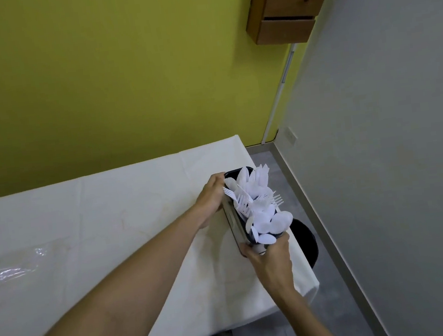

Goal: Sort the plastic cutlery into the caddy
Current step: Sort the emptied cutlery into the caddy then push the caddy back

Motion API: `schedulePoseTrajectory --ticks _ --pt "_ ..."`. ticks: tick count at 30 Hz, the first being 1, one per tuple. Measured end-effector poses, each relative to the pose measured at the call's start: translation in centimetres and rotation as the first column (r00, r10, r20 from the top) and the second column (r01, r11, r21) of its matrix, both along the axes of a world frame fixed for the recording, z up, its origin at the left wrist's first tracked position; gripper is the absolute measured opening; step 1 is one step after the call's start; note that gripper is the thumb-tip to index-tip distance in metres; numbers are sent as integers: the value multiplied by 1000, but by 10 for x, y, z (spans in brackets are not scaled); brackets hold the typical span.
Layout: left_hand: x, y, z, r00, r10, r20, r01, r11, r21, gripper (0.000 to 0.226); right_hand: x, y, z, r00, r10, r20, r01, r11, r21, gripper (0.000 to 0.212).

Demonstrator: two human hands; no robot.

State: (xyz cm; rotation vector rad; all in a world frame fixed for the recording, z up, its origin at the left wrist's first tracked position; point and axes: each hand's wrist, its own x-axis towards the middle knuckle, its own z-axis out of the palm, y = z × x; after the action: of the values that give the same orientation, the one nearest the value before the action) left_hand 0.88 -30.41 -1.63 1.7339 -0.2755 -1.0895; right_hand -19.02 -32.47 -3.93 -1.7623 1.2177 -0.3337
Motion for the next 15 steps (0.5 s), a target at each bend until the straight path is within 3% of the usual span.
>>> schedulePoseTrajectory --ticks 4,11,15 --pt "7 25 -3 992 128 20 -127 991 -39 25 15 -12 7 997 61 44 -62 998 15 42" --pt "59 108 7 801 576 165 -560 817 -134 33 124 -15 44 953 287 98 -288 957 -4 47" --pt "93 152 3 723 677 138 -661 736 -145 32 191 -1 49 912 392 120 -395 919 1 41"
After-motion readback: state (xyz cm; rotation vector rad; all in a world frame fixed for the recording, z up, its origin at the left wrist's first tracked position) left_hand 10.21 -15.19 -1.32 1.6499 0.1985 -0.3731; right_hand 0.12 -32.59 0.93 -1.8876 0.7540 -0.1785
